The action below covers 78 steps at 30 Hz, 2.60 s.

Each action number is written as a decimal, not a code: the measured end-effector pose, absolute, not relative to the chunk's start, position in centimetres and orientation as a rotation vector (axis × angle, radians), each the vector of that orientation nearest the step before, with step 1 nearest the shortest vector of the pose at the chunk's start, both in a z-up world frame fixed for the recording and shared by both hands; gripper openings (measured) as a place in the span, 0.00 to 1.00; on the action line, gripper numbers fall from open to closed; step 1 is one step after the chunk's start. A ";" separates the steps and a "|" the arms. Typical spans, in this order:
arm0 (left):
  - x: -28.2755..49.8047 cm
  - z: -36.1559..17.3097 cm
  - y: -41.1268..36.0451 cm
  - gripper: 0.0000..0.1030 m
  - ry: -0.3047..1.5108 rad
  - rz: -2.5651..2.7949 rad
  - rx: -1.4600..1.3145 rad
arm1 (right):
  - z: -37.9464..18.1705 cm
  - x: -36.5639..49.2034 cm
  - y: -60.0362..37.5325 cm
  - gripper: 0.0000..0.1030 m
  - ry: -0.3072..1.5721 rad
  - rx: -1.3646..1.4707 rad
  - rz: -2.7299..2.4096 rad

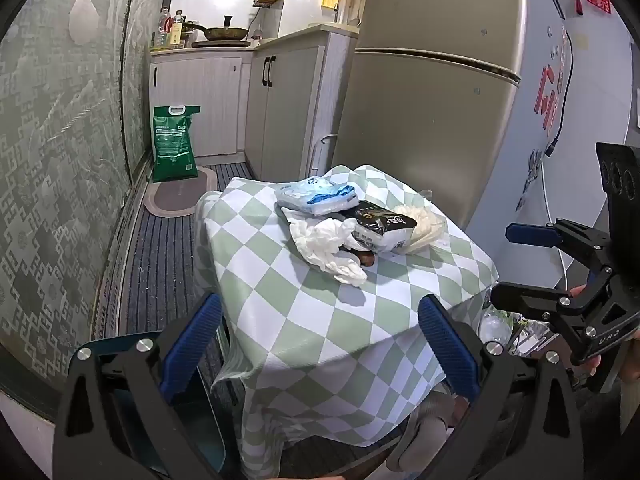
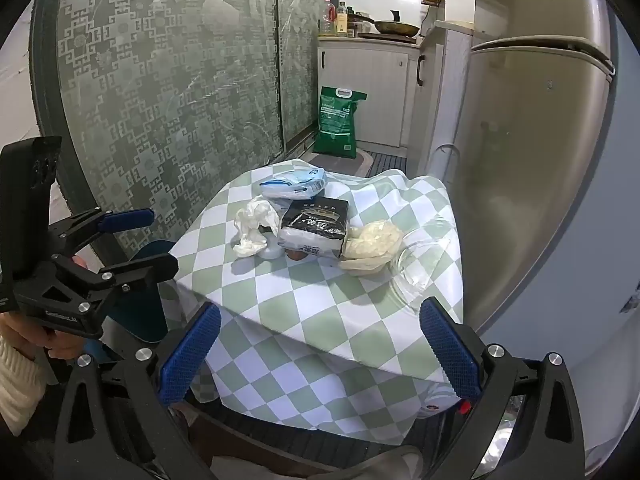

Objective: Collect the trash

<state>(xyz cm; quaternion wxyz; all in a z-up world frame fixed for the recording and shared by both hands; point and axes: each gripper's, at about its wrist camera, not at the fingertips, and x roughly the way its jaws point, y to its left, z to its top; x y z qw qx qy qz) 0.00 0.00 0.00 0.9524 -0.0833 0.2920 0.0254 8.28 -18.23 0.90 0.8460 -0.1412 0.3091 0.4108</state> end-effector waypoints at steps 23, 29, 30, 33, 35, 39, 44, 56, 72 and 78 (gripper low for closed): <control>-0.2 0.8 0.7 0.97 0.587 0.053 -0.167 | 1.0 8.3 -18.1 0.97 0.646 -0.309 0.861; -0.2 0.7 0.5 0.97 0.586 0.053 -0.166 | 0.8 8.2 -18.1 0.97 0.645 -0.311 0.860; -0.2 0.7 0.5 0.97 0.586 0.053 -0.166 | 0.8 8.2 -18.1 0.97 0.645 -0.312 0.860; -0.2 0.7 0.5 0.97 0.585 0.054 -0.165 | 0.8 8.2 -18.0 0.97 0.645 -0.313 0.860; -0.2 0.7 0.5 0.97 0.585 0.053 -0.166 | 0.8 8.2 -18.0 0.97 0.645 -0.313 0.860; -0.2 0.7 0.5 0.97 0.584 0.054 -0.166 | 0.8 8.2 -18.0 0.97 0.644 -0.314 0.859; -0.2 0.6 0.5 0.97 0.584 0.053 -0.167 | 0.9 8.2 -18.0 0.97 0.643 -0.316 0.858; -0.2 0.7 -0.2 0.97 0.581 0.053 -0.153 | 0.7 8.1 -18.0 0.97 0.643 -0.319 0.858; -0.2 0.6 -0.2 0.97 0.579 0.051 -0.155 | 0.6 8.1 -17.9 0.97 0.642 -0.320 0.858; -0.2 0.6 -0.2 0.97 0.579 0.049 -0.155 | 0.7 8.1 -17.9 0.97 0.641 -0.322 0.859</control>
